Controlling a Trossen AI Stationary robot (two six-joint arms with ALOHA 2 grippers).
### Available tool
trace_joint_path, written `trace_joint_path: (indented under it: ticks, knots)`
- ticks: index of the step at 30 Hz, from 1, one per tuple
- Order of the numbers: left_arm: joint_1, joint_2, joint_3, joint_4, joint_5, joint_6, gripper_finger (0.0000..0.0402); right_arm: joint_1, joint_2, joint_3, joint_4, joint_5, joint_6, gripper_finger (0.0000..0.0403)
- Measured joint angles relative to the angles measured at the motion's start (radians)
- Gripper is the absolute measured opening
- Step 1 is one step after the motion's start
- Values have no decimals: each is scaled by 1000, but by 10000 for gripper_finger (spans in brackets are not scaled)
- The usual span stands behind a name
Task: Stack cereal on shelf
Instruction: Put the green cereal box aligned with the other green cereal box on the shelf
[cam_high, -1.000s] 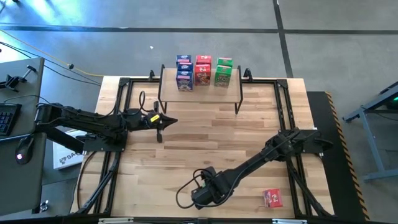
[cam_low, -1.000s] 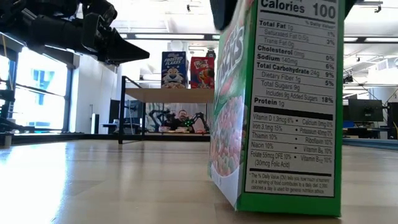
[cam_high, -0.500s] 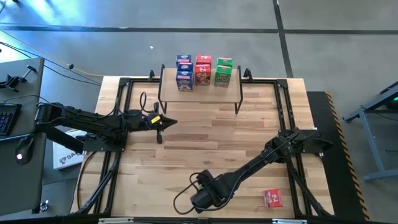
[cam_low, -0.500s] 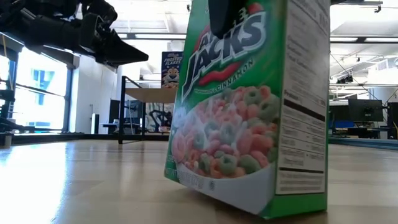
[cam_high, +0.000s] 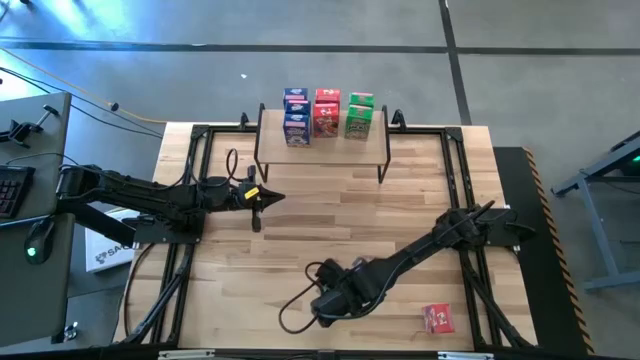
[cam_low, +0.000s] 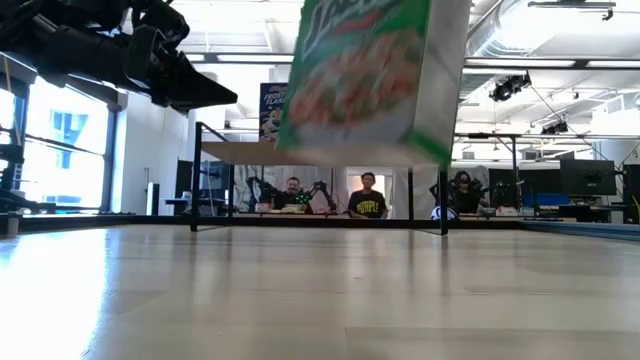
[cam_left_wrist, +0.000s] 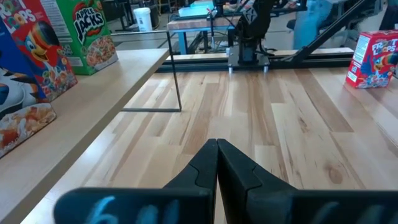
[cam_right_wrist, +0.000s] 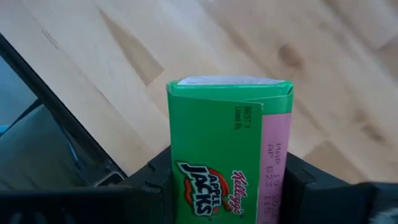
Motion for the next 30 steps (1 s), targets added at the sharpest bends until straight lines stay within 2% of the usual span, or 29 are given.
trace_joint_path:
  ticks: [11, 15, 22, 26, 30]
  knots:
    - [14, 0, 0, 2, 1, 3, 0, -111, -166, 1, -247, 29, -328, 151]
    - [41, 0, 0, 1, 10, -2, 0, -187, -232, -6, -246, 29, -554, 151]
    - [94, 0, 0, 40, 28, 24, 0, -386, -323, -6, -246, 20, -942, 151]
    - [144, 0, -1, 61, 73, 36, 0, -533, -344, -6, -246, -5, -1183, 151]
    - [198, 0, 0, 92, 129, 51, 0, -679, -342, -6, -246, -33, -1355, 151]
